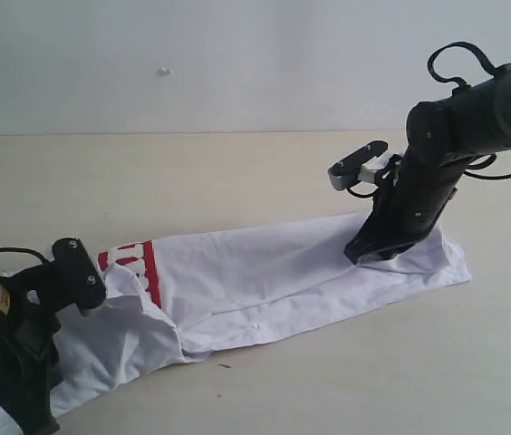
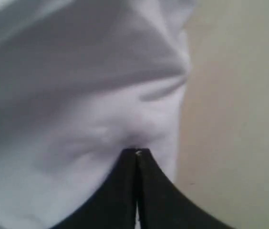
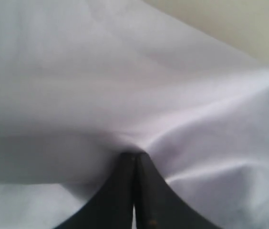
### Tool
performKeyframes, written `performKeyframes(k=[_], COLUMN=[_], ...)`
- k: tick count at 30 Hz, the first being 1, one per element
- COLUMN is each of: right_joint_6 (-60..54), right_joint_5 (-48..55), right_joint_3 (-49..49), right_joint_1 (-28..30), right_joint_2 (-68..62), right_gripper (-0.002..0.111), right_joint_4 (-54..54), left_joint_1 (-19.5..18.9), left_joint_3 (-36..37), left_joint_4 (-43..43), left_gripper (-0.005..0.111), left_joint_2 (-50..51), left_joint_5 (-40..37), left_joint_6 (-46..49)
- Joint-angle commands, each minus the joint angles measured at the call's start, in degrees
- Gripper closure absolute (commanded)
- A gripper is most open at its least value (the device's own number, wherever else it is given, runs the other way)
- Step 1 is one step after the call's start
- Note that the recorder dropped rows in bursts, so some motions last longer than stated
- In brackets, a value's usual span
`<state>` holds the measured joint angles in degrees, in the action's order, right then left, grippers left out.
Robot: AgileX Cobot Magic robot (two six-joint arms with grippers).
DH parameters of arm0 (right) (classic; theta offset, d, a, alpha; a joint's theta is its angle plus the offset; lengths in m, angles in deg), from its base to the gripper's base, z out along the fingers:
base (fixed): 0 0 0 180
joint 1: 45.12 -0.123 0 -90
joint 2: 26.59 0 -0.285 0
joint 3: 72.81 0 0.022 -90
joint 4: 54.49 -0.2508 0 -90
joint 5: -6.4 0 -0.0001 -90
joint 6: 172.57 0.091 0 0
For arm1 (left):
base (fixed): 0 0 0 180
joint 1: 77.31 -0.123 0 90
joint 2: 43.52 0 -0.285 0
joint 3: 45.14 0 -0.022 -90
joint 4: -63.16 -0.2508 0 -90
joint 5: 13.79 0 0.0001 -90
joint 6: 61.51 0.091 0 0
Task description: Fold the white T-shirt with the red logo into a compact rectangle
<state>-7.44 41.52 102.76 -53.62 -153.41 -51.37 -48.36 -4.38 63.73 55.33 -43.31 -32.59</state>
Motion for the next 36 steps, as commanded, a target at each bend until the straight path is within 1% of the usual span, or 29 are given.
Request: performKeyframes(k=[1,4,8,11,16,22,27,29,31,34,36], right_joint_6=[0.37,0.37,0.37,0.54,0.54,0.54,0.38,-0.22,-0.58,-2.15,-4.27], right_joint_5=[4.99,7.64,4.53,2.25,0.85,3.72,2.02,1.99,2.11,2.11,2.22], right_joint_3=[-0.57,-1.85,-6.28,-8.39,-9.60,-9.60,-9.50,-9.50,-9.50,-9.50,-9.50], right_joint_1=[0.32,0.32,0.32,0.32,0.32,0.19,0.19,0.19,0.19,0.19,0.19], right_joint_2=[2.37,3.58,4.94,5.06,5.06,5.42,10.43,12.97,14.66,16.57,17.67], right_gripper=[0.108,0.108,0.108,0.108,0.108,0.108,0.108,0.108,0.108,0.108,0.108], right_joint_4=[-0.19,0.32,0.96,1.08,2.40,2.38,2.38,2.22,1.67,0.05,-2.55], left_joint_1=[-2.95,-5.93,-10.28,-11.71,-11.83,-12.43,-12.43,-12.43,-12.43,-12.43,-12.43], left_joint_3=[-2.43,-5.01,-8.33,-10.66,-14.72,-15.38,-15.52,-15.52,-15.52,-14.78,-14.12], left_joint_4=[-16.80,-21.71,-21.32,-21.32,-19.14,-19.94,-19.82,-19.53,-17.54,-12.52,-9.73], left_gripper=[0.107,0.107,0.107,0.107,0.107,0.107,0.107,0.104,0.096,0.086,0.085], left_joint_2=[5.73,8.31,11.52,13.55,15.61,15.63,14.52,13.02,11.42,9.01,7.16], left_joint_5=[2.10,2.25,4.67,6.76,8.33,11.07,9.61,9.39,8.09,4.50,2.80], left_joint_6=[-15.80,-21.97,-22.33,-22.33,-22.33,-21.71,-21.71,-21.24,-19.33,-12.18,-8.10])
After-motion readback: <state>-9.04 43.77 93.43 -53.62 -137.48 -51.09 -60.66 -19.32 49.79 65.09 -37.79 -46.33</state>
